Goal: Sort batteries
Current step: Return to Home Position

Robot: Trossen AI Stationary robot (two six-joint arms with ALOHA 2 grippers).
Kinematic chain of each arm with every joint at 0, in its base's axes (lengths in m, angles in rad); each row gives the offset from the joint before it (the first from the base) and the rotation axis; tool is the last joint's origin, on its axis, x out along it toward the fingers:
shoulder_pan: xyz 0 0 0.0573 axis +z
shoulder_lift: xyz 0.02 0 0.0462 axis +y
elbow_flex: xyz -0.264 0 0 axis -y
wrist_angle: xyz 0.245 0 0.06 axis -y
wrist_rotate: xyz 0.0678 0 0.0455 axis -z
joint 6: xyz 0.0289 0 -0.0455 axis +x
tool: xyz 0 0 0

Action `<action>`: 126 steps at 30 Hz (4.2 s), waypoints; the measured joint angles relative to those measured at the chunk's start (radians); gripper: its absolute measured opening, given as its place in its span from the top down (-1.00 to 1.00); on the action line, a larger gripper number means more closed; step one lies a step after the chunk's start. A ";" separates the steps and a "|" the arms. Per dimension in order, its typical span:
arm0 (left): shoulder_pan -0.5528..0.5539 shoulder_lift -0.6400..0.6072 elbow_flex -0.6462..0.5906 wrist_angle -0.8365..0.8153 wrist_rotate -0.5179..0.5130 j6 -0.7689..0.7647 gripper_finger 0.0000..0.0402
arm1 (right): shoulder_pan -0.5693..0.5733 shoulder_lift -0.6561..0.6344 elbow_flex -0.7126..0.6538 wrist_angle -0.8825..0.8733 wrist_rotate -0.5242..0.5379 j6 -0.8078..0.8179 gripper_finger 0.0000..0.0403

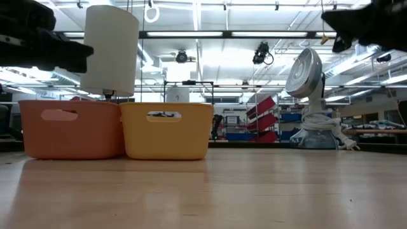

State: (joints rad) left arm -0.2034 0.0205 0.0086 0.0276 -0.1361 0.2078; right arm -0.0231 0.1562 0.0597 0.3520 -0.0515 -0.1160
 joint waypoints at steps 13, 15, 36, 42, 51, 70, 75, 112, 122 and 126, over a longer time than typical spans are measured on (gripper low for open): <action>0.028 0.092 0.000 0.014 -0.113 0.097 0.99 | 0.000 -0.020 -0.054 -0.128 -0.020 -0.009 1.00; 0.028 0.103 0.000 0.021 -0.124 0.100 0.98 | 0.000 -0.019 -0.054 -0.124 -0.020 -0.010 1.00; 0.028 0.109 -0.001 0.049 -0.124 0.101 0.97 | 0.000 -0.019 -0.054 -0.120 -0.018 -0.010 0.98; 0.028 0.109 -0.001 0.049 -0.123 0.101 0.97 | 0.000 -0.019 -0.053 -0.120 -0.017 -0.010 0.99; 0.028 0.109 -0.002 0.050 -0.122 0.102 0.97 | 0.000 -0.019 -0.053 -0.120 -0.017 -0.010 0.99; 0.028 0.109 -0.002 0.050 -0.122 0.101 0.97 | 0.000 -0.019 -0.053 -0.120 -0.017 -0.010 0.98; 0.028 0.109 -0.002 0.050 -0.122 0.102 0.97 | 0.000 -0.019 -0.053 -0.120 -0.017 -0.010 0.98; 0.028 0.109 -0.002 0.050 -0.122 0.102 0.97 | 0.000 -0.019 -0.053 -0.120 -0.017 -0.010 1.00; 0.028 0.109 -0.002 0.050 -0.122 0.102 0.97 | 0.000 -0.019 -0.053 -0.120 -0.017 -0.010 0.98; 0.028 0.109 -0.002 0.050 -0.122 0.102 0.97 | 0.000 -0.019 -0.053 -0.120 -0.017 -0.010 0.99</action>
State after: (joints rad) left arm -0.1754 0.1295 0.0071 0.0772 -0.2585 0.3096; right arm -0.0231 0.1371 0.0063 0.2321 -0.0689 -0.1261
